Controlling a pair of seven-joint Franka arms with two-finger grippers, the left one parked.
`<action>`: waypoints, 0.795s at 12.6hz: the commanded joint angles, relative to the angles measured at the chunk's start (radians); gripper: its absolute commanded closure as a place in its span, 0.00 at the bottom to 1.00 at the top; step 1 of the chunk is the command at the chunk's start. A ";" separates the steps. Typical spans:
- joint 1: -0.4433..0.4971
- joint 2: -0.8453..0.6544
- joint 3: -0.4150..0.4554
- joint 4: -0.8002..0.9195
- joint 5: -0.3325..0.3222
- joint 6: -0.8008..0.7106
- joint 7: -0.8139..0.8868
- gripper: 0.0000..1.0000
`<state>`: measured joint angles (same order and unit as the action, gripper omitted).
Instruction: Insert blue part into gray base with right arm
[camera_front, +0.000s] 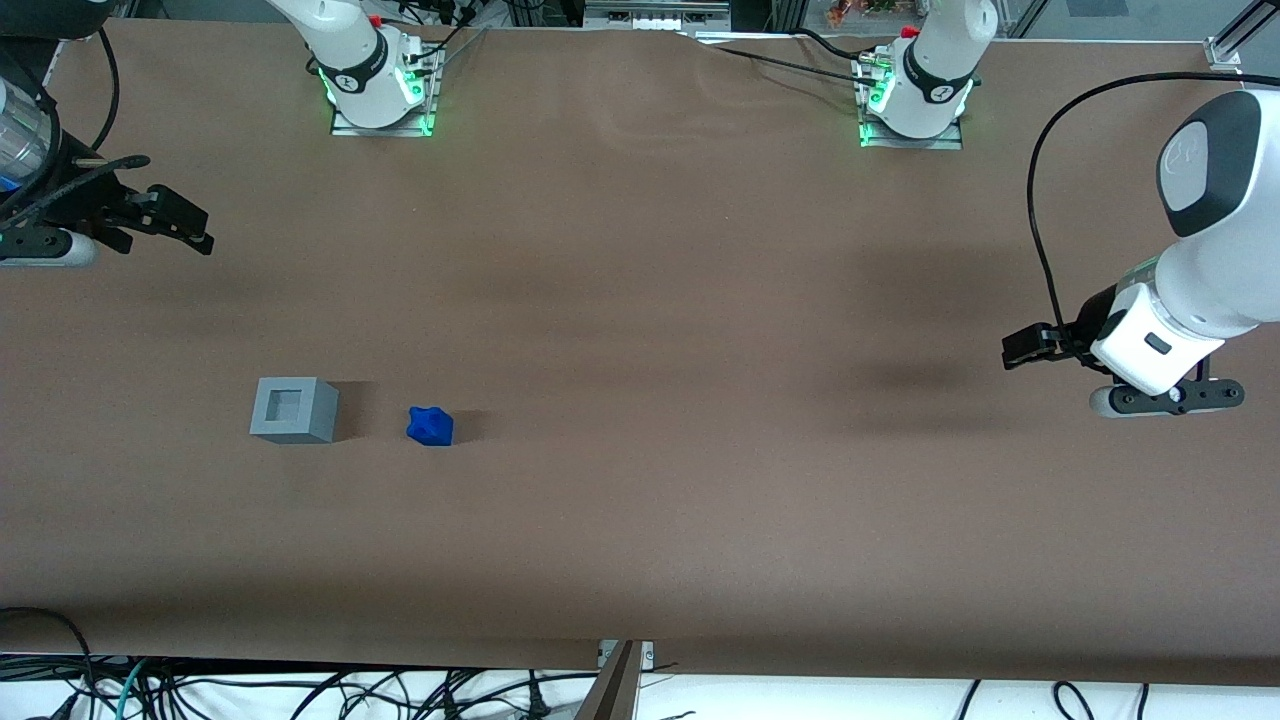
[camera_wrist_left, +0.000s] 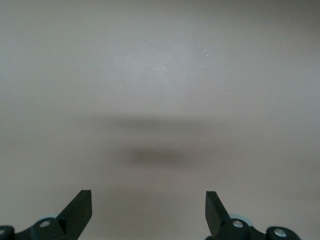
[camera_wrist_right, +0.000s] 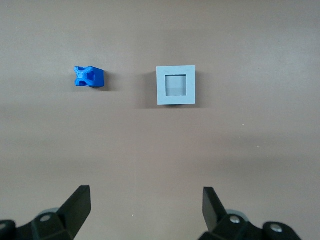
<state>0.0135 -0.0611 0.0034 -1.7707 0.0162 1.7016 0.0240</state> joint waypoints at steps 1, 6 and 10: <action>0.014 0.009 -0.007 0.000 -0.002 0.016 0.002 0.01; 0.017 0.018 0.000 0.025 -0.004 0.006 -0.012 0.01; 0.014 0.040 -0.005 0.046 -0.005 0.007 -0.009 0.01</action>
<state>0.0280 -0.0424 0.0000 -1.7634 0.0153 1.7150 0.0242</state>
